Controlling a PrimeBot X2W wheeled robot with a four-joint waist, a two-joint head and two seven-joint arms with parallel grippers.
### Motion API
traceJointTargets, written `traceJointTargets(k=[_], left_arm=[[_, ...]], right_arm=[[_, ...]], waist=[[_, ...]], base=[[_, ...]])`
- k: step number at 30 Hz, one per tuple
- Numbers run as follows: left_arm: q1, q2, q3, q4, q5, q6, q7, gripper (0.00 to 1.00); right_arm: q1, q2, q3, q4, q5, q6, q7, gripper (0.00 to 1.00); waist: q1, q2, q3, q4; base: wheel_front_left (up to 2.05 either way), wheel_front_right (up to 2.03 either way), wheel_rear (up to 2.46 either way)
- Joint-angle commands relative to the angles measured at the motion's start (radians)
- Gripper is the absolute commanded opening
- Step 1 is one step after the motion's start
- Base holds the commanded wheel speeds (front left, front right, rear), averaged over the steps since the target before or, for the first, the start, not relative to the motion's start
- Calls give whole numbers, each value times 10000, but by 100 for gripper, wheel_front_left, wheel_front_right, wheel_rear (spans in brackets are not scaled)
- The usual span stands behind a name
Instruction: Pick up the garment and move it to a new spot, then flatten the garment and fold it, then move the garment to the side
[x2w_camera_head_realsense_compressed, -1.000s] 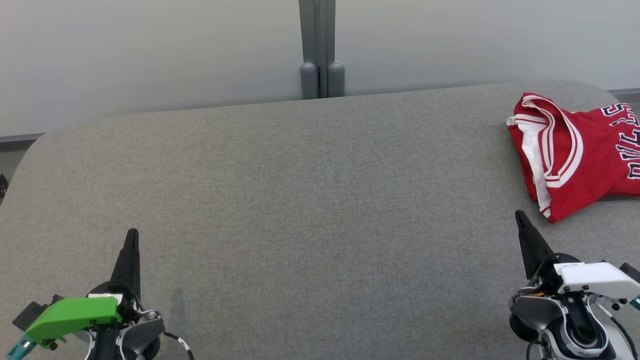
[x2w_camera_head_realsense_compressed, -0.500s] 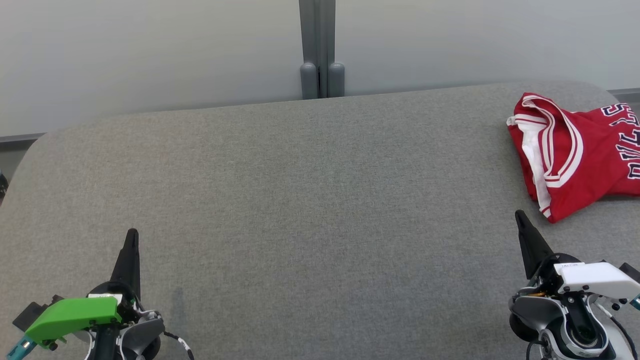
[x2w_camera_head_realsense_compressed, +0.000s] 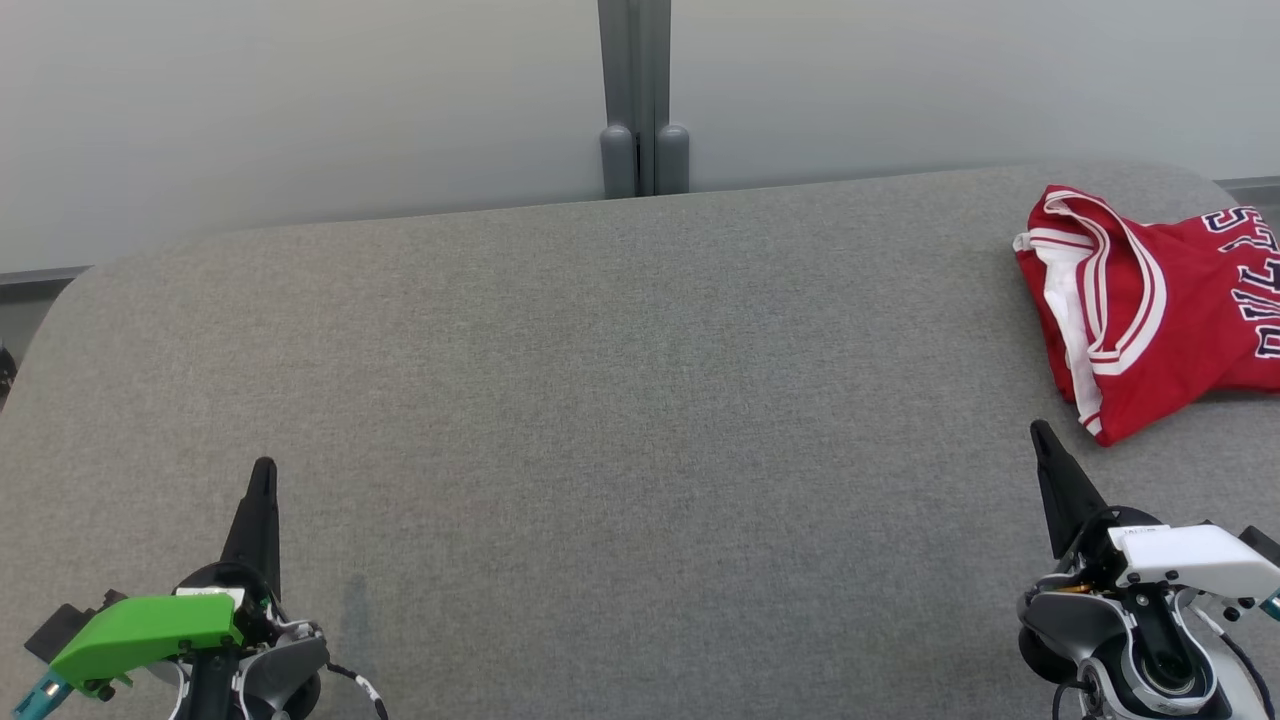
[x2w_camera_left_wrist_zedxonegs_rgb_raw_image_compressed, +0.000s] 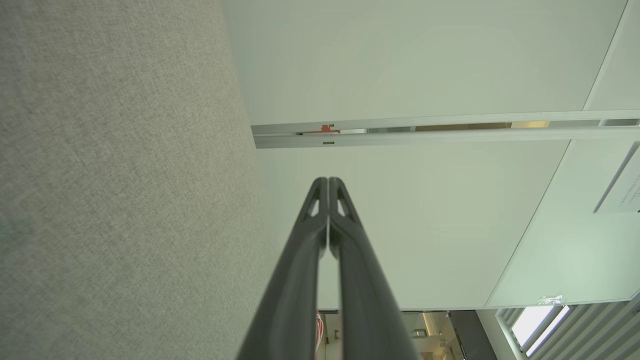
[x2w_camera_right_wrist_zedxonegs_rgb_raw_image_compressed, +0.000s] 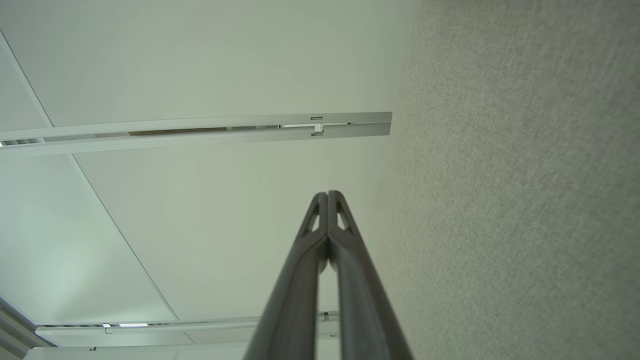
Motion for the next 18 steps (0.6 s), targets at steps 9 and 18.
traceJointTargets(k=[9, 18], left_arm=[[-103, -9, 58, 10, 71, -22, 42, 0], [-105, -15, 69, 12, 84, -22, 56, 0]], right_arm=[[-76, 28, -49, 21, -74, 7, 66, 0], [-78, 41, -67, 23, -93, 7, 82, 0]], waist=[[0, 0, 0, 0], [0, 0, 0, 0]], base=[[0, 0, 0], [0, 0, 0]])
